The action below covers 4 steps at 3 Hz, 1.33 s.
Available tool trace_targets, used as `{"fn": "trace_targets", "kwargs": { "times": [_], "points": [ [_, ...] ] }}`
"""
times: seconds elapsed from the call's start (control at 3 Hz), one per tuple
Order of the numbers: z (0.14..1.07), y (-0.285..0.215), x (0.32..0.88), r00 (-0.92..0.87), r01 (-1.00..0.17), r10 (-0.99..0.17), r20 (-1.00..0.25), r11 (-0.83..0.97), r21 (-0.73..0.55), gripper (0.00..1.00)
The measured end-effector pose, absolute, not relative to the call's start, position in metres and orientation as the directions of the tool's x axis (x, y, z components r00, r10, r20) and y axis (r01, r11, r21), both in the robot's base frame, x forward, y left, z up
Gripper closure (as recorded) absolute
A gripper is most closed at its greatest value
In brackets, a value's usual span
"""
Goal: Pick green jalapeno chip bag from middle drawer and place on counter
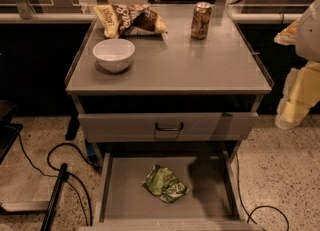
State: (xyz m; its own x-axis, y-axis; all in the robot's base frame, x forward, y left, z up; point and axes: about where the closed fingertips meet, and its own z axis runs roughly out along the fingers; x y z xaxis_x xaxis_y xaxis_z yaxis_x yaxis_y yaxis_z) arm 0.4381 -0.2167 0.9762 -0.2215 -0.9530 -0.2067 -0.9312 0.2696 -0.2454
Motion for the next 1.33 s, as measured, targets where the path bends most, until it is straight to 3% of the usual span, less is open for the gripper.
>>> {"fn": "trace_targets", "kwargs": {
  "times": [0.67,1.33],
  "points": [
    [0.97,-0.21,0.434,-0.226,-0.934,-0.949,-0.221,0.275,-0.228,0.0],
    [0.895,-0.127,0.405,-0.252,-0.949,-0.947,-0.199,0.282,-0.14,0.0]
  ]
}}
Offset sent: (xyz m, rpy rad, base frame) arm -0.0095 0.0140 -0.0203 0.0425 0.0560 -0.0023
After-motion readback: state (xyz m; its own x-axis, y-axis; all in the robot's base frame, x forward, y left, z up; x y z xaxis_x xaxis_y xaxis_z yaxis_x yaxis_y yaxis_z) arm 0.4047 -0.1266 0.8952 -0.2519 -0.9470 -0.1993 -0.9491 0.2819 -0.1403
